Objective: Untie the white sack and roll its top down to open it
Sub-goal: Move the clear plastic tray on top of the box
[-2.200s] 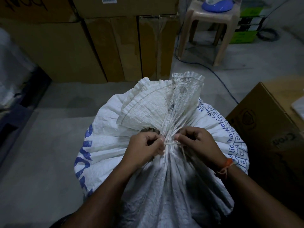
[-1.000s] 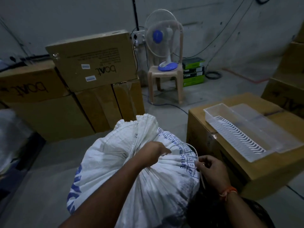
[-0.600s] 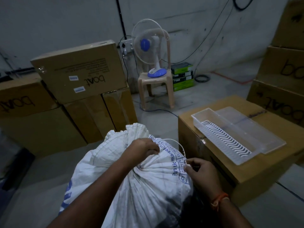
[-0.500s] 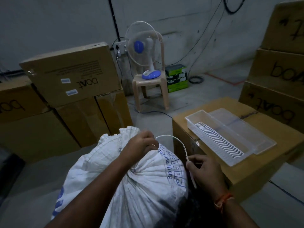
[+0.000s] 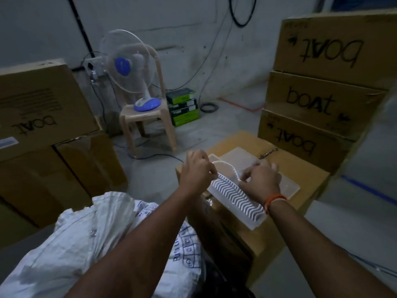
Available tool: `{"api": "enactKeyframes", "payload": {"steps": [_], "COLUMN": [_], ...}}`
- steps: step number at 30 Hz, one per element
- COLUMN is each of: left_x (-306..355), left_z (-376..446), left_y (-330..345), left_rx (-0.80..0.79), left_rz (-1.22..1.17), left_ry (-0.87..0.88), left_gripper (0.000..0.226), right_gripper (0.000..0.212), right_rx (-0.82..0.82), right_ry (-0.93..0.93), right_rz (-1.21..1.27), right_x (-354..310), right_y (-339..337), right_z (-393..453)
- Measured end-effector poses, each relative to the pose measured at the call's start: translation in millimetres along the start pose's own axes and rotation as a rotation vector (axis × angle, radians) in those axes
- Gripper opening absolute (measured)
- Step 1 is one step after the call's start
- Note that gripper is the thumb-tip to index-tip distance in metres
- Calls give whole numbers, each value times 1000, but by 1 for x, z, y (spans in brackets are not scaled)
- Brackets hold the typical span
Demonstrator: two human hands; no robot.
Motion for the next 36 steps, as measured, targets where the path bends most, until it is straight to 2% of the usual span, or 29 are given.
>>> {"api": "enactKeyframes", "payload": {"steps": [8,11,15,18,23,29,33,36], "left_x": [29,42,50,61,74,84,88,90], "left_z": [28,32,57,80,122,150,157,165], "left_y": [71,70,53,58,98,148,172,174], "left_rx": [-335,-313,-188,-174,-269,-422,-559,-508], "left_rz": [305,238,-10,-63,11,102,106,103], "left_ry": [90,203,191,216,127,79,-4,-26], "left_gripper": [37,23,12,14,19,25,24,27], "right_gripper": [20,25,5,7,9,7,9,8], "right_rx": [-23,39,293,312,245,238,293,398], "right_ry": [-60,-70,154,306,389,487,562,589], "right_rz": [-121,-12,253,303,361,360,338,363], "right_x": [9,17,81,133,168,198,211,218], "right_y": [27,16,-12,-11,10,28,35,33], "right_z": [10,5,-2,-4,-8,-8,-19,-26]}}
Point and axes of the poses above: each hand's wrist, its own z-axis towards the middle knuckle, its own y-axis out of the palm, x = y × z, the point moved 7 cm from there along z, towards the middle knuckle, and after that the axes turned 13 degrees about -y, right-handed, at the moved point
